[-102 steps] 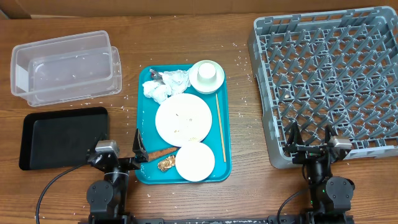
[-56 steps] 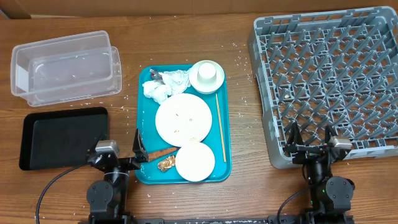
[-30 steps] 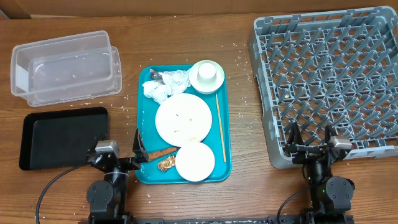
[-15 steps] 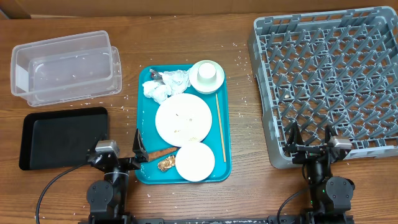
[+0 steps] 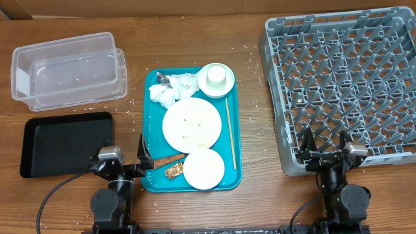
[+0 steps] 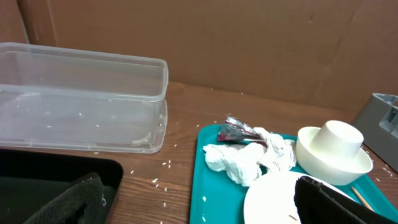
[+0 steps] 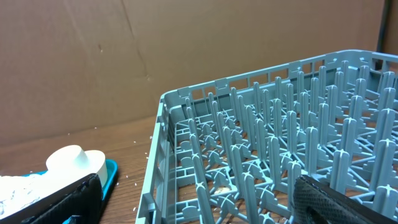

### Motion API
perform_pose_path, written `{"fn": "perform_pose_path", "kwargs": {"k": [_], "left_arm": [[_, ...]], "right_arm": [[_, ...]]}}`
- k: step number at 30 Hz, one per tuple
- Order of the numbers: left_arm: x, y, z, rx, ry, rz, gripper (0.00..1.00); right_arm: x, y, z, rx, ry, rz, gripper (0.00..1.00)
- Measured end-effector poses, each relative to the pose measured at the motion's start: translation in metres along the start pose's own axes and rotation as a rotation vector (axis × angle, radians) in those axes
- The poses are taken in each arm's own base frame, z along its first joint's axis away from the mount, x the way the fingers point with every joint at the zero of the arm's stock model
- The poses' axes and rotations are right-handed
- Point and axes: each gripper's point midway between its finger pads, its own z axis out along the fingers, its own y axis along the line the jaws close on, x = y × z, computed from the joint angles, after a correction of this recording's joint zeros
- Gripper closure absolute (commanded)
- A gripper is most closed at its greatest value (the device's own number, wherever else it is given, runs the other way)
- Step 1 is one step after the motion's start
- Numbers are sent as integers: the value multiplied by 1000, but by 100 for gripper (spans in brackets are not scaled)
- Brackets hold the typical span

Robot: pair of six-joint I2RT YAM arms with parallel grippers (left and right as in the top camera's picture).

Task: Sort waste into correct bins and load items into the dishwasher
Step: 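Reach the left gripper over the crumpled white napkin on the tray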

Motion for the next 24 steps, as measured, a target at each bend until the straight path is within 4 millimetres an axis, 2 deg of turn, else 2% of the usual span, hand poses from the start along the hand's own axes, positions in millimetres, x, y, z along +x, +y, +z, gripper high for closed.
{"fn": "perform_pose_path", "kwargs": {"k": [3,6,9,11,12,15,18,21,24], "left_arm": [[1,-4,0,24,5,-30,0],[-6,-20,-1,113,-11,-136,0],[-28,-37,-5,225,-70,-326,0],[-50,-47,-11,298,-139,-404,0],[-70,-58,-19,382,-197,-460,0],[-88,-73,-31,491,-238,-493,0],[-95,-87,-41,580,-217,-501,0],[-101,-95,-45,608,-178,-481,0],[-117,-108,-48,626,-117,-393,0]], "right_arm": [[0,0,0,0,0,0,0],[0,0,0,0,0,0,0],[0,0,0,0,0,0,0],[0,0,0,-1,1,0,0],[0,0,0,0,0,0,0],[0,0,0,0,1,0,0],[0,0,0,0,0,0,0],[0,0,0,0,0,0,0],[0,0,0,0,0,0,0]]}}
